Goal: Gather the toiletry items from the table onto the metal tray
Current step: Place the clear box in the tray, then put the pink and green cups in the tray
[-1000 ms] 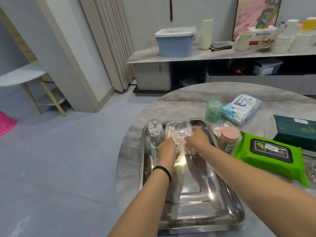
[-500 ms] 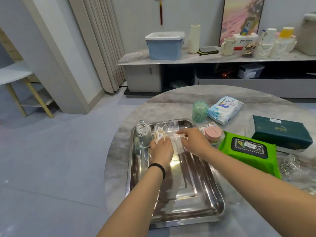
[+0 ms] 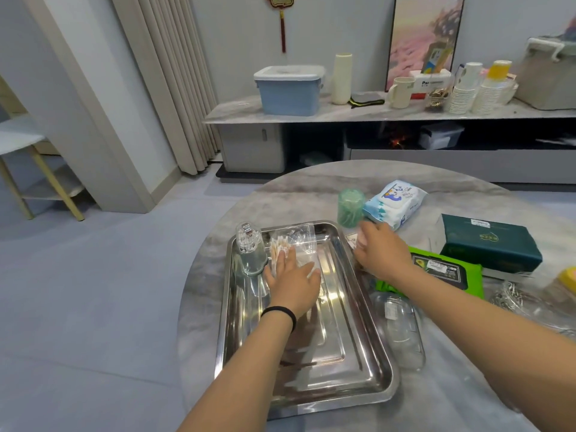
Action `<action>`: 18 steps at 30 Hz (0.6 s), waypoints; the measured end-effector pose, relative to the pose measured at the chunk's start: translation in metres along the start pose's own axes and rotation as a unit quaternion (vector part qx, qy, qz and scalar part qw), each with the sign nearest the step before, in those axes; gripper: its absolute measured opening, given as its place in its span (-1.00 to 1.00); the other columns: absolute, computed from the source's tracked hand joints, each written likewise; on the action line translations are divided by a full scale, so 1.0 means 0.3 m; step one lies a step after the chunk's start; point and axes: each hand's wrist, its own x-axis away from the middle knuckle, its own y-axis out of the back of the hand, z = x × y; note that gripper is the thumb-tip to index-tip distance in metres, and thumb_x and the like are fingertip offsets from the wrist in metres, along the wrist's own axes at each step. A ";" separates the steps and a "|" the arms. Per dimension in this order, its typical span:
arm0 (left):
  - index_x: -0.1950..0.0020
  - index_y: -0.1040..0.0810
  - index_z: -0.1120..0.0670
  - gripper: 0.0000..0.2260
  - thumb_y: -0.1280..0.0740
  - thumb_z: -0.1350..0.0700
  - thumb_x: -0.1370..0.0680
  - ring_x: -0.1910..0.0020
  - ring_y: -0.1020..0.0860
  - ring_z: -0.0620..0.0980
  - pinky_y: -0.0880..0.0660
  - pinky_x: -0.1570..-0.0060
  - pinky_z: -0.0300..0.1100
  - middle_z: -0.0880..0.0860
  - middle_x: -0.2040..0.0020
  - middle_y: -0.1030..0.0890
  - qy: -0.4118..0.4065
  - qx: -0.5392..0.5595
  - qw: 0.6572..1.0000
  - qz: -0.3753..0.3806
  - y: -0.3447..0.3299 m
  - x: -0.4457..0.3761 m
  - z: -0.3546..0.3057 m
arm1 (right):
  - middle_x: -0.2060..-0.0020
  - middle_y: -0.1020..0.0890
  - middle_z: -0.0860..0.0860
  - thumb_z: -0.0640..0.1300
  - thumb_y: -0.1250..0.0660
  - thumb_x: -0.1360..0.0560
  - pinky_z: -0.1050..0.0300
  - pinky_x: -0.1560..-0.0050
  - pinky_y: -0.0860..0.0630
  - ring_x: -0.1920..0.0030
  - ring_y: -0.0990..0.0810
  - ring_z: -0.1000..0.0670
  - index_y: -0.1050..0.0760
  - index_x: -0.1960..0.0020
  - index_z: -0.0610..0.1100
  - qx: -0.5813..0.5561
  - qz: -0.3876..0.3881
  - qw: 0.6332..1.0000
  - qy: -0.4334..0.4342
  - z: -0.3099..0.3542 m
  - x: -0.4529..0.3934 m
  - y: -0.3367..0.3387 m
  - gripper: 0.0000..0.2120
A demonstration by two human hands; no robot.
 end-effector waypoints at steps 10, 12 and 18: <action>-0.35 -0.41 0.12 -0.57 -0.02 -0.08 -0.61 -0.55 0.23 0.10 0.09 -0.49 0.08 0.12 -0.57 0.21 0.034 -0.059 0.998 0.004 -0.004 -0.014 0.042 | -0.25 -0.48 -0.13 -0.05 -0.43 -0.41 0.04 -0.22 -0.36 -0.27 -0.42 -0.14 -0.32 -0.35 -0.16 -0.172 -0.050 0.980 0.086 0.158 -0.083 -0.033 -0.42; -0.35 -0.40 0.14 -0.57 -0.04 -0.07 -0.61 -0.55 0.21 0.11 0.05 -0.49 0.08 0.12 -0.57 0.21 0.043 -0.067 0.997 0.000 -0.004 -0.017 0.046 | -0.27 -0.46 -0.13 -0.07 -0.44 -0.41 0.06 -0.26 -0.35 -0.28 -0.43 -0.13 -0.31 -0.38 -0.14 -0.186 -0.011 0.978 0.094 0.189 -0.106 -0.073 -0.39; -0.44 -0.30 0.15 -0.53 -0.05 -0.05 -0.61 -0.55 0.19 0.11 0.04 -0.49 0.07 0.13 -0.57 0.20 0.051 -0.064 0.997 -0.014 -0.006 -0.022 0.058 | -0.28 -0.47 -0.11 -0.04 -0.43 -0.42 0.01 -0.31 -0.35 -0.28 -0.46 -0.16 -0.30 -0.42 -0.06 -0.167 0.014 0.981 0.098 0.257 -0.165 -0.152 -0.38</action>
